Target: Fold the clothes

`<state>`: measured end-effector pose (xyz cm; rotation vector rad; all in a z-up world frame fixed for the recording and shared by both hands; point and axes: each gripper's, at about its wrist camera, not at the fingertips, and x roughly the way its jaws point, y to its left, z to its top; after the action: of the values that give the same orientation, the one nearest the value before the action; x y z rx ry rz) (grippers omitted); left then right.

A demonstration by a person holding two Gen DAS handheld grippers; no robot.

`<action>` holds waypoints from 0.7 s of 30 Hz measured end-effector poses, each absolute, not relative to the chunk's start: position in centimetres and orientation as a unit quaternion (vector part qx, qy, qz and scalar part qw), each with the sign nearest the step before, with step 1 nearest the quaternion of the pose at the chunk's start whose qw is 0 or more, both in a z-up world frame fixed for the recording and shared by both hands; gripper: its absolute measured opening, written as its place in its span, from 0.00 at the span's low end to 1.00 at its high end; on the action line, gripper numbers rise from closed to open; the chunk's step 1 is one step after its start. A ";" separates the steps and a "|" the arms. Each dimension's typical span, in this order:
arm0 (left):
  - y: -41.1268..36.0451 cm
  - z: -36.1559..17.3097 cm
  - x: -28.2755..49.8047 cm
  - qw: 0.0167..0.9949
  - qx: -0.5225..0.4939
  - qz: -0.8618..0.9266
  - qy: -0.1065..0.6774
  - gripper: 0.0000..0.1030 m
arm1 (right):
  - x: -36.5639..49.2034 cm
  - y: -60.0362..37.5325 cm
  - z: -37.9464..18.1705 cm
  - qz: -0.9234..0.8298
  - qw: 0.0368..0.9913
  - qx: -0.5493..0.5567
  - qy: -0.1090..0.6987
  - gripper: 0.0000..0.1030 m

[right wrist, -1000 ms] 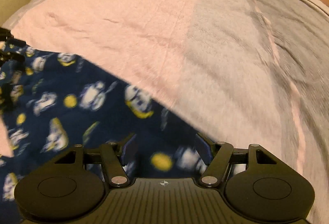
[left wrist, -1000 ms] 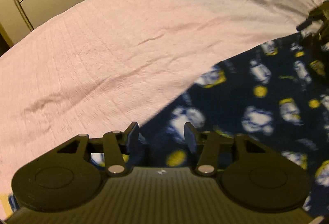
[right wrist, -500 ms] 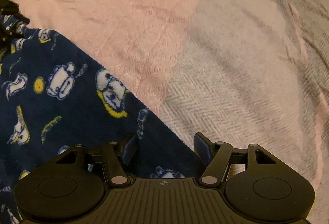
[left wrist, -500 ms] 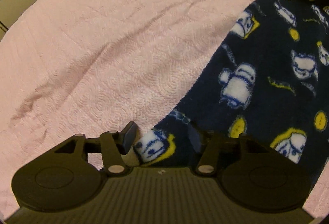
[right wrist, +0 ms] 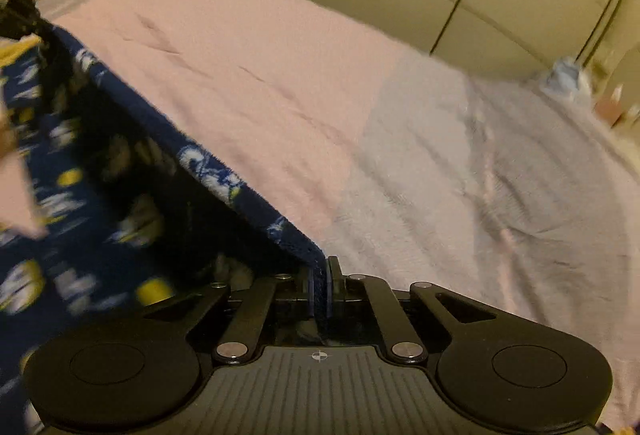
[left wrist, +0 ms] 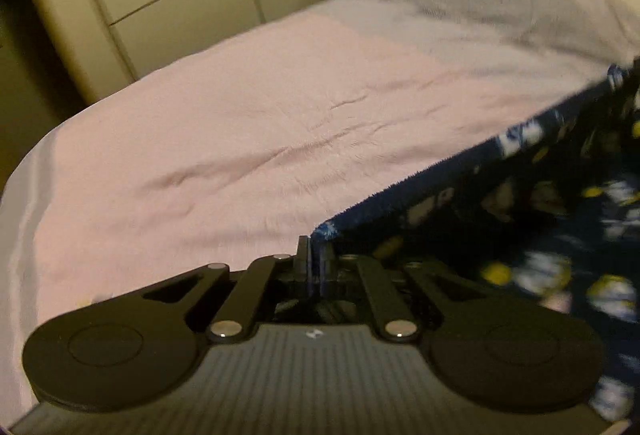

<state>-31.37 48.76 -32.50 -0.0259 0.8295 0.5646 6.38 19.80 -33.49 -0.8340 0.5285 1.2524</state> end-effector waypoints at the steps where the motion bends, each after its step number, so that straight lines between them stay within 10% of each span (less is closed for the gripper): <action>1: 46.7 -32.1 -33.3 0.873 -0.025 0.277 0.400 0.03 | 4.8 18.0 -32.5 0.562 0.702 -0.375 0.226 0.03; 8: 35.2 -38.0 -42.5 0.779 -0.189 0.311 0.511 0.12 | -4.2 7.2 -36.5 0.522 0.641 -0.418 0.376 0.05; 12: 33.1 -39.0 -44.3 0.754 -0.284 0.326 0.495 0.21 | -5.6 4.3 -38.8 0.474 0.644 -0.399 0.448 0.39; 15: 33.6 -38.0 -45.0 0.752 -0.334 0.347 0.451 0.35 | -3.8 3.1 -37.6 0.445 0.688 -0.283 0.498 0.54; 21: 36.5 -39.6 -47.1 0.689 -0.467 0.417 0.365 0.39 | 1.9 -0.1 -36.3 0.333 0.747 -0.020 0.575 0.55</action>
<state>-47.05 36.51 -39.55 -1.0441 0.8171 0.9328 1.91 -0.15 -36.26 -0.0436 1.2581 0.7296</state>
